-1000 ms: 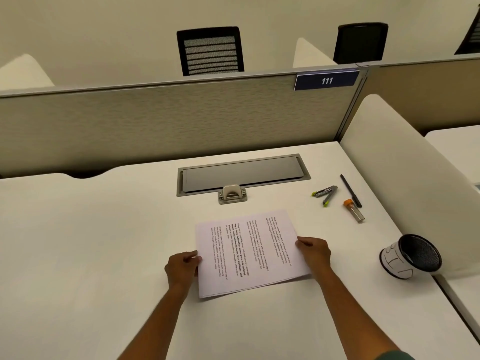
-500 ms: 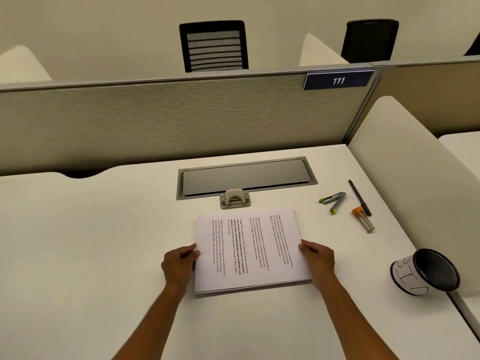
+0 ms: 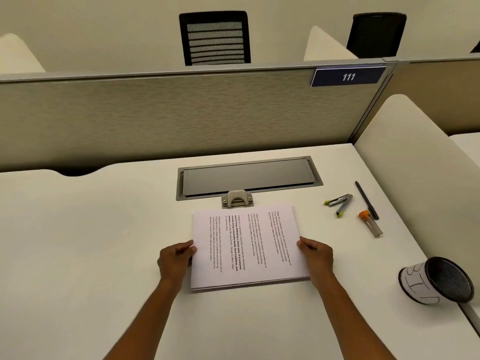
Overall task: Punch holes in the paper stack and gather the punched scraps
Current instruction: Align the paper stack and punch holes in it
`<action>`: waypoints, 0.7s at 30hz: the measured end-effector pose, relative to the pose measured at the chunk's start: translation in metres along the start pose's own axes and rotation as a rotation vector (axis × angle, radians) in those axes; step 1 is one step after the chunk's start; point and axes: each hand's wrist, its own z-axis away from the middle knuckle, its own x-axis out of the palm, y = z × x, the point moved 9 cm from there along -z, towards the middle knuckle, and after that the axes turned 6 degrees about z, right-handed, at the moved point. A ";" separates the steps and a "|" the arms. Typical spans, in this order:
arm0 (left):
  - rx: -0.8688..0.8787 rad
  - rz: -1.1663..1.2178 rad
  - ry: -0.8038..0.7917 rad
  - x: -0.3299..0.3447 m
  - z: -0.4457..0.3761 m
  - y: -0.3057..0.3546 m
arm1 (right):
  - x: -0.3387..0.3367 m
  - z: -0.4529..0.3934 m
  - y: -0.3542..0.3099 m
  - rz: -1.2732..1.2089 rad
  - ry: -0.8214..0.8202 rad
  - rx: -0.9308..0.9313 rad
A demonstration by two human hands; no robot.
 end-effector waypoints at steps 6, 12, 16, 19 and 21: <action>0.007 0.013 -0.002 0.003 -0.004 0.002 | -0.001 0.000 -0.004 0.027 0.005 0.009; 0.008 0.004 -0.002 0.004 -0.006 0.002 | -0.001 -0.001 -0.005 0.045 0.012 0.022; 0.010 0.001 0.000 0.004 -0.008 0.002 | 0.000 -0.002 -0.008 0.050 0.018 0.022; 0.014 -0.012 0.011 0.004 -0.009 0.004 | 0.002 -0.003 -0.012 0.065 0.018 0.011; 0.013 -0.019 0.014 0.004 -0.011 0.004 | 0.003 -0.004 -0.016 0.083 0.019 -0.001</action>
